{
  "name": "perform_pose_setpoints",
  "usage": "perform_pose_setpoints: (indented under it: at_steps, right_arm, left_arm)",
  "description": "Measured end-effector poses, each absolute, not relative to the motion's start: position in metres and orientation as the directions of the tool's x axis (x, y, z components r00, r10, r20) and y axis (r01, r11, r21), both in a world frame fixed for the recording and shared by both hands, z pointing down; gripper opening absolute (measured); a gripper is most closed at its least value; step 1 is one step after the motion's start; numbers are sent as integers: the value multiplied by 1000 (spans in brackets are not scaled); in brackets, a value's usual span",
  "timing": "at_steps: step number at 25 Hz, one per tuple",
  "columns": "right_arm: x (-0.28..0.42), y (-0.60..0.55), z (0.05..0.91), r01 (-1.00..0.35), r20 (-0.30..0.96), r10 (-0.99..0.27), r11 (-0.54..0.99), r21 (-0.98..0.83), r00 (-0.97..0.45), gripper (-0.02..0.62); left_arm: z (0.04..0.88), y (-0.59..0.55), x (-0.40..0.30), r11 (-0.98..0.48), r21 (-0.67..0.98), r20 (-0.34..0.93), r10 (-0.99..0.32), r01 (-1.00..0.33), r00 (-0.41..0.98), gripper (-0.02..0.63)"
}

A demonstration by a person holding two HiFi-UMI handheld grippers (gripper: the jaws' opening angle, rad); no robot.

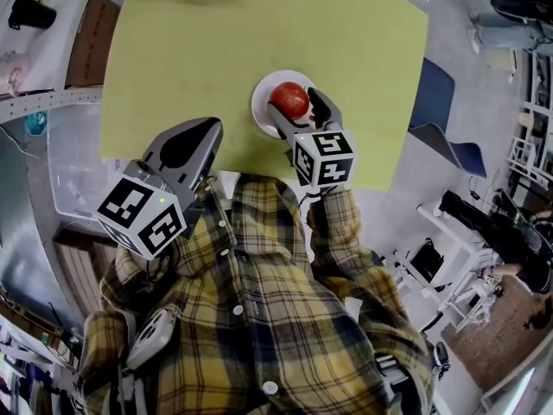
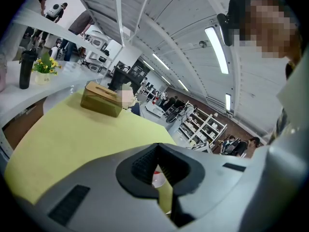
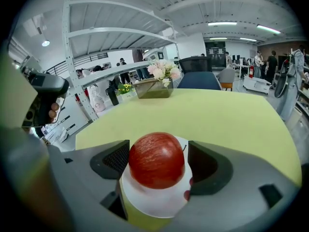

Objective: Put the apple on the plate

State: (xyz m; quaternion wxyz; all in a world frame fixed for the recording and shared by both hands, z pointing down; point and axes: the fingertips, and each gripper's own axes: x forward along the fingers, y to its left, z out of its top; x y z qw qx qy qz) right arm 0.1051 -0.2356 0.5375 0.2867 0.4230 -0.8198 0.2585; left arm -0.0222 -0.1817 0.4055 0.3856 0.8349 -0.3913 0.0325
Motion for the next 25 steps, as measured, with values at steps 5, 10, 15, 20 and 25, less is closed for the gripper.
perform_pose_setpoints:
  at_steps: [5, 10, 15, 20, 25]
  right_arm:
    - [104, -235, 528, -839, 676, -554, 512, -183, -485, 354]
    - [105, -232, 518, -836, 661, -560, 512, -197, -499, 354]
    - [108, -236, 500, -841, 628, -588, 494, -219, -509, 354]
    - [111, -232, 477, -835, 589, -603, 475, -278, -539, 350]
    - [112, -226, 447, -830, 538, -636, 475, -293, -554, 296]
  left_arm:
    - [401, -183, -19, -400, 618, 348, -633, -677, 692, 8]
    - [394, -184, -15, -416, 613, 332, -635, -671, 697, 8]
    - [387, -188, -15, -433, 607, 313, -641, -667, 701, 8]
    - [377, -189, -7, -463, 597, 286, -641, -655, 712, 8]
    - [359, -194, 2, -505, 581, 243, -641, -639, 728, 8]
